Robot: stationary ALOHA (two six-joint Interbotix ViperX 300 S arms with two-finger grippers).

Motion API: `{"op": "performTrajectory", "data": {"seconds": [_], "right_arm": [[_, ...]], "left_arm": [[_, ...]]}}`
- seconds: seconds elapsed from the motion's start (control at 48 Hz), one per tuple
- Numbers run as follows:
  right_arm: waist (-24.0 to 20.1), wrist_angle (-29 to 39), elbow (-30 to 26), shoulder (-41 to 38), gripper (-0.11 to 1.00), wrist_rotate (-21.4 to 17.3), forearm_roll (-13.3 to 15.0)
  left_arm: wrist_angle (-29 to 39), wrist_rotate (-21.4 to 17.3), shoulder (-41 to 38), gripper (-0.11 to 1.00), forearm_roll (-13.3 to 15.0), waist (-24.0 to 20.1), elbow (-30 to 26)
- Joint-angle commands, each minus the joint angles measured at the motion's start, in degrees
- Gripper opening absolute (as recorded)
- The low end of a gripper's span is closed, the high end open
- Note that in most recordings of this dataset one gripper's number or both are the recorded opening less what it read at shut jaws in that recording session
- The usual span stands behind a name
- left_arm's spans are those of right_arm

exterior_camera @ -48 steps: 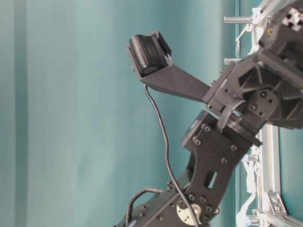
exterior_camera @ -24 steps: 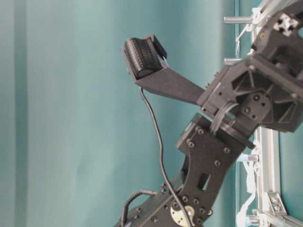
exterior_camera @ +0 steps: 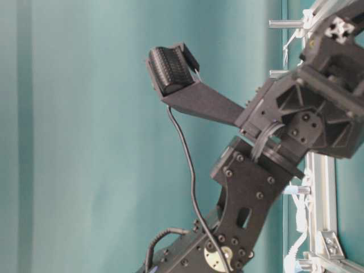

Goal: Insert the wire through the string loop located on the right side.

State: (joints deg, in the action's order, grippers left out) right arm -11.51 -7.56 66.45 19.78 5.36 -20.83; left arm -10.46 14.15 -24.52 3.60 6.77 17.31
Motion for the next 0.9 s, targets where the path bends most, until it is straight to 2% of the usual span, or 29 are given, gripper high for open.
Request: {"op": "performTrajectory", "data": {"seconds": [0.0,0.146,0.187,0.229,0.479,0.875], "right_arm": [[-0.1,-0.1,0.0,0.8,0.33,0.1,0.1],[-0.1,0.6,0.5,2.9,0.78,0.1,0.1],[-0.1,0.6,0.9,3.5,0.88,0.1,0.1],[-0.1,0.6,1.4,4.2,0.93,0.0,0.1],[-0.1,0.7,3.1,6.2,0.94,-0.2,0.1],[-0.1,0.4,3.5,6.1,0.94,-0.2,0.1]], "left_arm": [[-0.3,0.4,2.5,0.18,-0.2,-0.1,-0.4],[-0.3,0.4,2.7,0.18,-0.2,-0.3,-0.1],[-0.3,0.4,2.8,0.18,-0.2,-0.3,0.0],[-0.3,0.4,2.9,0.18,-0.2,-0.2,0.1],[1.9,0.3,6.2,0.18,-0.2,-0.6,2.7],[11.1,0.4,20.6,0.18,-0.2,-1.1,17.4]]}}
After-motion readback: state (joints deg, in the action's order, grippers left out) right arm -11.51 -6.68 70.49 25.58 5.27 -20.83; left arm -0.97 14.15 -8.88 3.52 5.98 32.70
